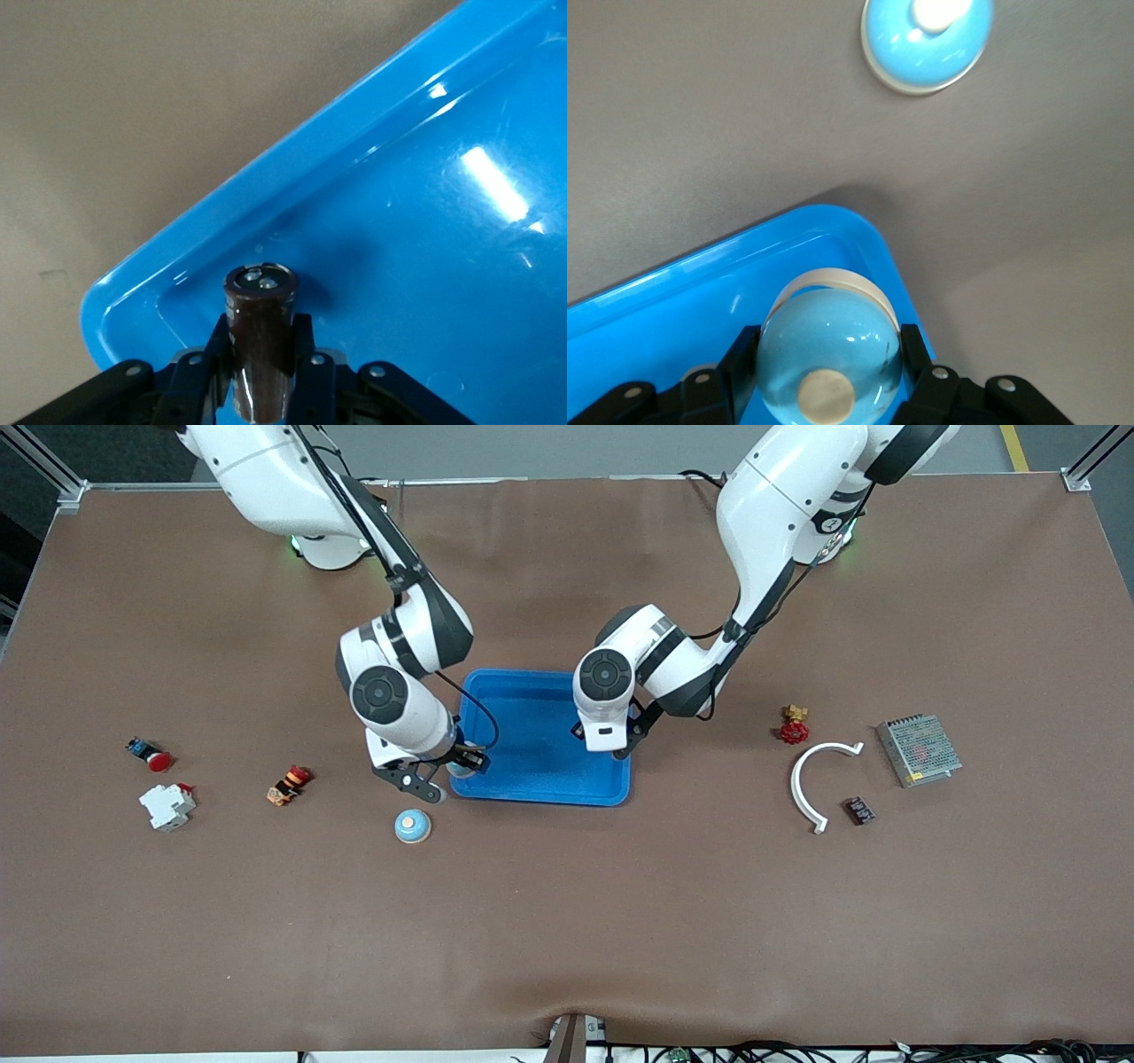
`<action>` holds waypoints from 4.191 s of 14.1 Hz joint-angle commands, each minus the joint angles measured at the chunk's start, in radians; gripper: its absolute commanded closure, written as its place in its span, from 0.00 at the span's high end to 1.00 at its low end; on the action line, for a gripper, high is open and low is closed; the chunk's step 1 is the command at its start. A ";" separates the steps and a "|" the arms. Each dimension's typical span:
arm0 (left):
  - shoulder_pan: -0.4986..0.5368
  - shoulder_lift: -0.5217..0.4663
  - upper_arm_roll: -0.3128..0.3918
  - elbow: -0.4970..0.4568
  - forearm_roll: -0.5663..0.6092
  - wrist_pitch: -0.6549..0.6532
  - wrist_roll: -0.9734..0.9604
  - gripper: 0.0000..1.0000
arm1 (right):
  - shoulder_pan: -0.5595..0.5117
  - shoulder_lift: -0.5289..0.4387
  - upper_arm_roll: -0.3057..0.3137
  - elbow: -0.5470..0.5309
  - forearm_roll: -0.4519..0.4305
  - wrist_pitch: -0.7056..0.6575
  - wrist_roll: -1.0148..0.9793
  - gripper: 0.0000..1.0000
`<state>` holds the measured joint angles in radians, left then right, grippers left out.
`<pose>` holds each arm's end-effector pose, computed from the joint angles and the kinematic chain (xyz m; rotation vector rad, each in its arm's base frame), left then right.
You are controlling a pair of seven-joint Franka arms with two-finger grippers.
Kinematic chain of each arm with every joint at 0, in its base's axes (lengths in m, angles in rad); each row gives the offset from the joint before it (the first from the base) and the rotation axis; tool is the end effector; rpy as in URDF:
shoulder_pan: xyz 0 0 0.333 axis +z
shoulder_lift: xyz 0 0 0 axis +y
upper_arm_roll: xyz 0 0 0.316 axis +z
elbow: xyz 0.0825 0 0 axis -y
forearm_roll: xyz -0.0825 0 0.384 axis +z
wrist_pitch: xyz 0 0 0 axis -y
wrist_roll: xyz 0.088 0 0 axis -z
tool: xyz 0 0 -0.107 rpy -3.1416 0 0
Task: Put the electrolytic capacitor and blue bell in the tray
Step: 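Carry the capacitor with the left gripper while the right gripper carries the bell, then open both grippers over the tray, releasing capacitor and bell, then grasp the second capacitor with the left gripper while the right gripper grasps the bell, then carry the capacitor with the left gripper while the right gripper carries the bell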
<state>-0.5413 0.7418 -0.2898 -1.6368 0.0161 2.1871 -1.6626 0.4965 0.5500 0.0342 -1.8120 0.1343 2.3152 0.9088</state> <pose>0.4661 -0.4803 0.1848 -2.7409 -1.2868 0.3490 0.5576 0.3285 0.2335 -2.9948 0.7267 0.1711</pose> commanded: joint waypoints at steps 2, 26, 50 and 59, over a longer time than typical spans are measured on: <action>-0.002 -0.012 0.004 0.028 -0.010 0.003 -0.012 1.00 | 0.046 0.056 -0.014 0.037 0.004 0.023 0.051 0.00; 0.607 -0.222 0.017 -0.005 0.074 -0.274 0.699 1.00 | -0.047 0.077 -0.017 0.201 -0.035 -0.137 -0.149 1.00; 0.761 -0.044 0.014 -0.071 0.274 0.060 0.781 0.62 | -0.164 0.217 -0.016 0.197 -0.193 0.092 -0.380 1.00; 0.745 -0.067 0.005 -0.067 0.275 0.019 0.778 0.00 | -0.157 0.206 -0.016 0.177 -0.194 0.076 -0.373 0.00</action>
<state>0.2055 0.7015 -0.2753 -1.7028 0.2679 2.2342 -0.8889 0.3398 0.7643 0.0181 -1.6230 -0.0545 2.4003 0.5092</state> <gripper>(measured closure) 0.661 0.339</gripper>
